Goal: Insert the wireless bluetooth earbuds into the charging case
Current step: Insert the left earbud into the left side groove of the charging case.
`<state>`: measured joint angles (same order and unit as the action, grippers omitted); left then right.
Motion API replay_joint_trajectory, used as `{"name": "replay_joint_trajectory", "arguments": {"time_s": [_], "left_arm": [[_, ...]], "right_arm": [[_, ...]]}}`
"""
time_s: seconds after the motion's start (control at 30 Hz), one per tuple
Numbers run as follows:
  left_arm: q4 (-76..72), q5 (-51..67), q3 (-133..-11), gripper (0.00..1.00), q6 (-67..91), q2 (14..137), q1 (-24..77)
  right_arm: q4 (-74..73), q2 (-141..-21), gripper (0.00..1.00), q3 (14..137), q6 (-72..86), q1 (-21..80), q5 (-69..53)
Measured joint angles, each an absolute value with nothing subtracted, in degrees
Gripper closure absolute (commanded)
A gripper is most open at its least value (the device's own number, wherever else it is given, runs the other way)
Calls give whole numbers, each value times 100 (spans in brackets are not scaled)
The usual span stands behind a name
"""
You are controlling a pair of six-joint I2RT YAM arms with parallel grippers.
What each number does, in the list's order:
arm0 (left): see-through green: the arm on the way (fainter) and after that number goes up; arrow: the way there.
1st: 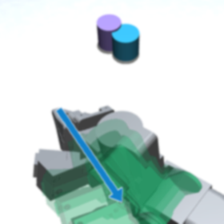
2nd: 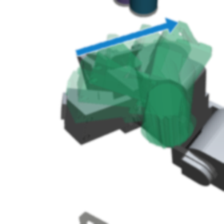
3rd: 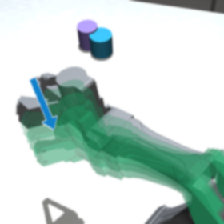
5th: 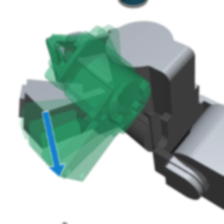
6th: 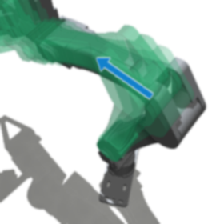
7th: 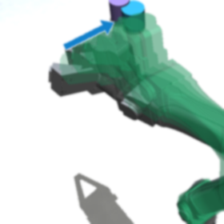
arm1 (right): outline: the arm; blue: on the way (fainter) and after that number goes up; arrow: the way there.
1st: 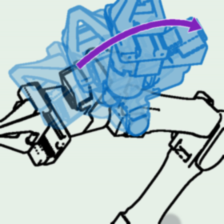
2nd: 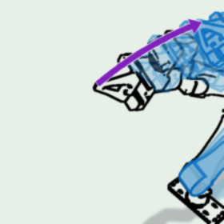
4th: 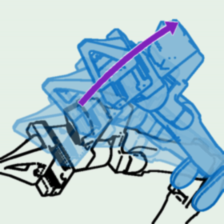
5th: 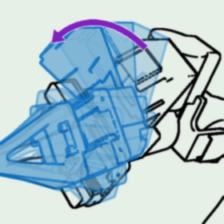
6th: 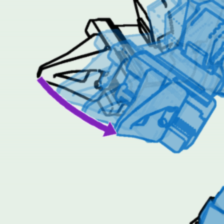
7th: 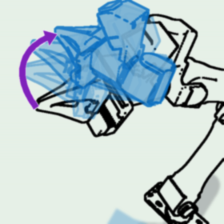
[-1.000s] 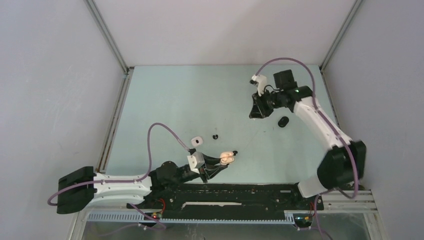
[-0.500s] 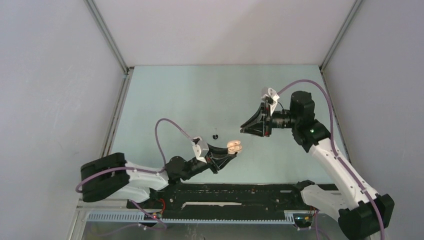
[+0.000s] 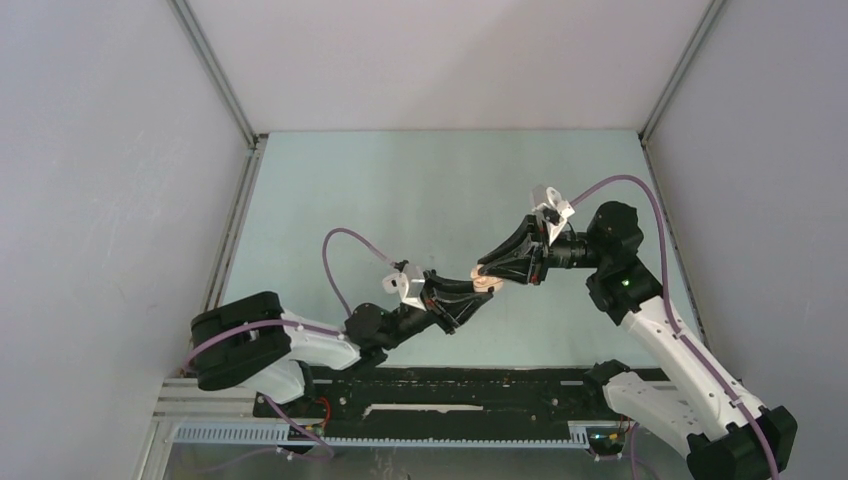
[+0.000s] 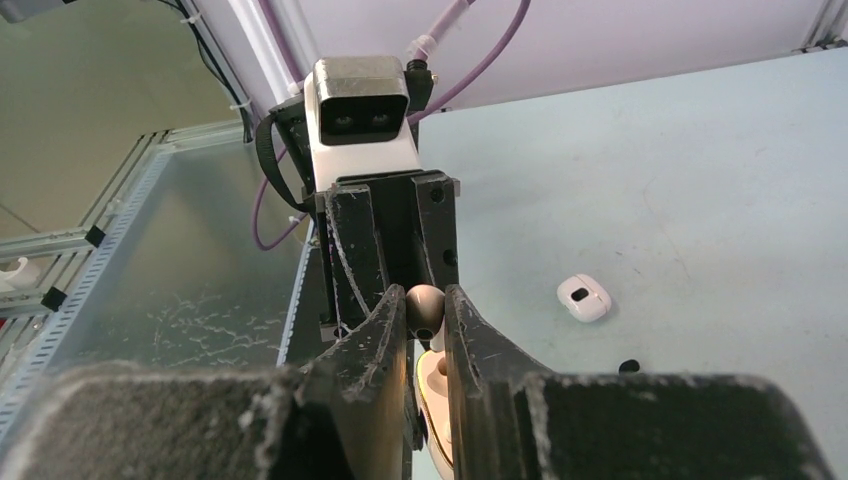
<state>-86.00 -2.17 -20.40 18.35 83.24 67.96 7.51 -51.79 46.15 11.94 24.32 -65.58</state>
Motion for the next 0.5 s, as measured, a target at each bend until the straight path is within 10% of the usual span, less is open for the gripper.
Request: {"name": "replay_joint_trajectory", "arguments": {"time_s": [0.5], "left_arm": [[-8626,-217,-2220,100,2056,8466,6796]], "right_arm": [[744,-5094,100,4569,998,2497,-6510]]}}
